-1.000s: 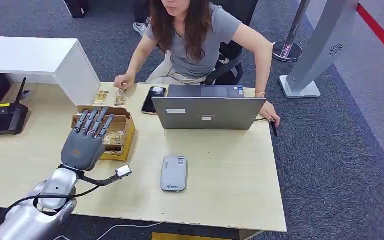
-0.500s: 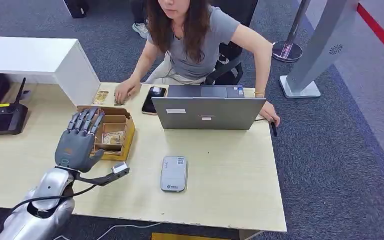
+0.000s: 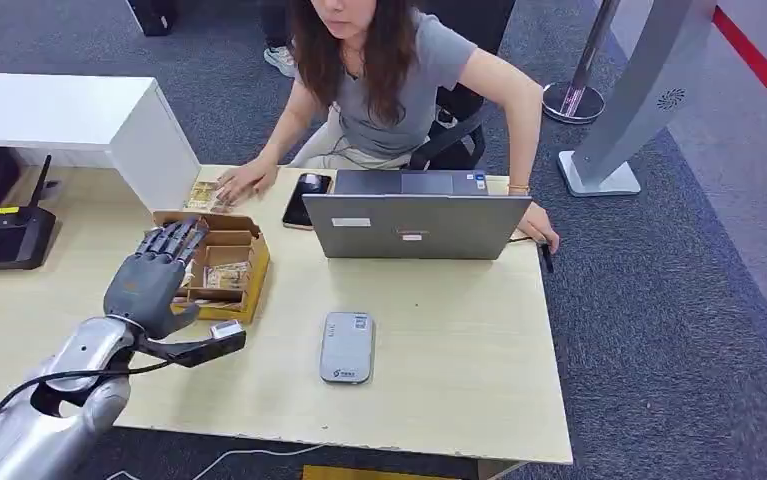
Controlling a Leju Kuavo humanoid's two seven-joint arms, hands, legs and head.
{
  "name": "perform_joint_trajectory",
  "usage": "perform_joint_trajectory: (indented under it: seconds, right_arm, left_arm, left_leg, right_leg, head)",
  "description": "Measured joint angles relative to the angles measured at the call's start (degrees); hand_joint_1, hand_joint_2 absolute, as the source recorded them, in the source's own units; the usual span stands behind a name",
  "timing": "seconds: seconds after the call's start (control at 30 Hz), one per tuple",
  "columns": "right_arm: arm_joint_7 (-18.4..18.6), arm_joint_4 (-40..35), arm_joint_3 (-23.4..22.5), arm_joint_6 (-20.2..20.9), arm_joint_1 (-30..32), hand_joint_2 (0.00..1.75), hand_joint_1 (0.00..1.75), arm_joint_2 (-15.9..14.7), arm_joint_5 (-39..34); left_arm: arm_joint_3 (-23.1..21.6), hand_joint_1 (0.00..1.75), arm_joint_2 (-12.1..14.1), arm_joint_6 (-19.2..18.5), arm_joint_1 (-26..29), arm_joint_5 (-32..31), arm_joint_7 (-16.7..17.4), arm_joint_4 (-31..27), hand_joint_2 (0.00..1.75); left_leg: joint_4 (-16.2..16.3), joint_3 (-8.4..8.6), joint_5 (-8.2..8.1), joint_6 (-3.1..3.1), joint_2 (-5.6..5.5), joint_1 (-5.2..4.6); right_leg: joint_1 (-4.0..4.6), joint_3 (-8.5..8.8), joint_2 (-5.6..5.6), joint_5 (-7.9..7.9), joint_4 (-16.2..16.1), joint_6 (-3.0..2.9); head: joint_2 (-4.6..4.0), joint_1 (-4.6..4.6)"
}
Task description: Pass the card to the sensor for recognition and then transmit it.
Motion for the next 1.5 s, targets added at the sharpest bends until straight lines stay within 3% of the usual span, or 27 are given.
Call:
perform_joint_trajectory:
  seconds: [0.47,0.83,1.27,1.5]
  right_arm:
    - [0.0,0.0,-0.4,0.0,0.0,0.00,0.00,-0.1,0.1]
    - [0.1,0.0,-0.4,0.2,-0.9,0.00,0.00,-0.3,2.1]
    - [0.7,0.0,-0.4,0.4,-1.4,0.00,0.00,-0.3,3.0]
    - [1.0,0.0,-0.4,0.5,-1.4,0.00,0.00,-0.4,3.0]
  left_arm:
    - [-2.3,0.00,3.6,-2.5,-2.6,3.4,-0.1,0.7,1.75]
    - [-6.4,0.00,4.7,-3.0,-3.9,7.7,-4.8,2.6,1.75]
    - [-9.7,0.00,5.6,-1.7,-3.6,8.0,-5.1,5.2,1.75]
    - [-10.6,0.00,6.9,-2.0,-2.8,7.2,-2.6,5.5,1.75]
  left_leg:
    - [0.0,0.00,0.00,0.00,0.00,0.00]
    - [0.0,0.00,0.00,0.00,0.02,-0.01]
    - [0.0,-0.01,0.00,0.00,0.00,0.01]
    - [0.0,-0.02,0.00,0.00,0.00,0.00]
  right_leg:
    - [0.00,0.00,0.00,0.00,0.0,0.00]
    - [0.00,0.00,0.02,0.00,0.0,0.00]
    - [0.01,0.00,0.00,0.00,0.0,0.00]
    - [0.01,0.00,0.00,0.00,0.0,0.00]
  head:
    - [0.00,0.02]
    - [0.00,0.00]
    - [0.00,0.00]
    - [0.00,0.00]
